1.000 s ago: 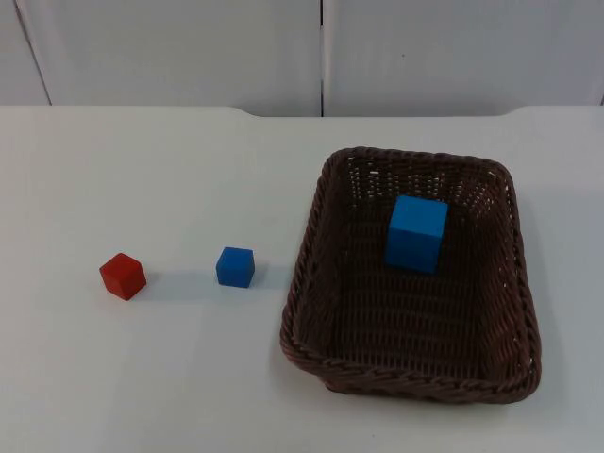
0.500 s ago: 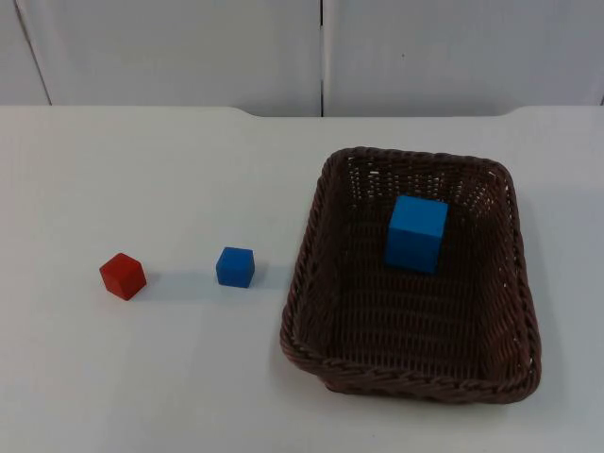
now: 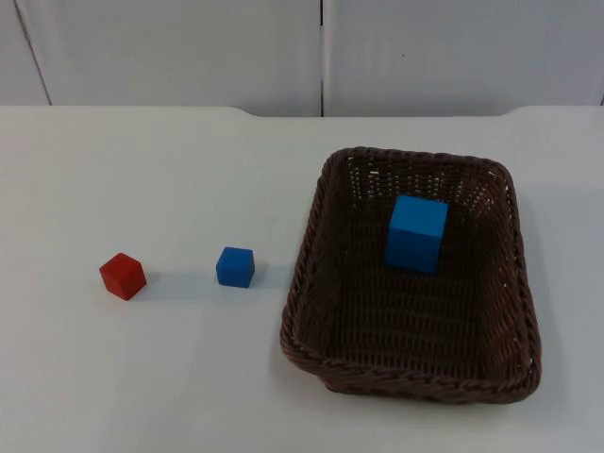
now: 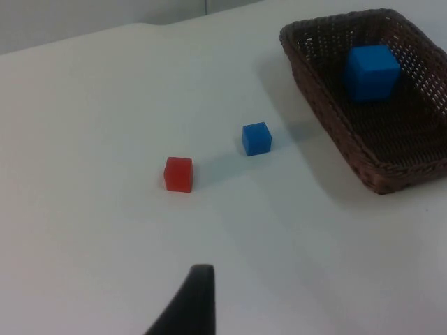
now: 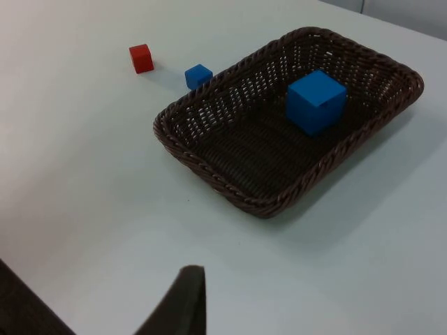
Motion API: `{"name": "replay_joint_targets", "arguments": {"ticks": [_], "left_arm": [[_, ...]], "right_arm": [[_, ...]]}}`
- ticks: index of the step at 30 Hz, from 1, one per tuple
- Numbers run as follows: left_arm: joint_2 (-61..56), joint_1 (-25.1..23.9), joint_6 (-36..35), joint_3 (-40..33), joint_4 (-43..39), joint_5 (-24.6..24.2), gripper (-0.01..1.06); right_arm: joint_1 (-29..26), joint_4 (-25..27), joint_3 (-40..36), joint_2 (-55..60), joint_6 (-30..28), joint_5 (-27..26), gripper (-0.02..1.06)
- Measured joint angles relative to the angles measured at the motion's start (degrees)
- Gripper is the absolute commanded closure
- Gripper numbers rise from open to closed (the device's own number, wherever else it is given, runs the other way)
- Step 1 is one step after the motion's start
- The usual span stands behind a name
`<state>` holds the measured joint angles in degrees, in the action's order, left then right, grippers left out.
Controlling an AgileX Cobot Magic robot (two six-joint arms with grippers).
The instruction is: Pick up the basket with the left hand and place the largest block into the basket with the right hand.
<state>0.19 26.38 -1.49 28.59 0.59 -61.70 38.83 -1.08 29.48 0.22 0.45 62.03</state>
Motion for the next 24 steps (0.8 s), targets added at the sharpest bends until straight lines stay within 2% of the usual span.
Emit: {"name": "replay_joint_targets", "arguments": {"ticks": [18,24], "left_arm": [[0.00,0.00,0.00,0.00,0.00,0.00,0.00],[0.00,-3.96,0.00,0.00,0.00,0.00,0.00]], "right_arm": [[0.00,0.00,0.00,0.00,0.00,0.00,-0.01],[0.00,0.00,0.00,0.00,0.00,0.00,-0.01]]}}
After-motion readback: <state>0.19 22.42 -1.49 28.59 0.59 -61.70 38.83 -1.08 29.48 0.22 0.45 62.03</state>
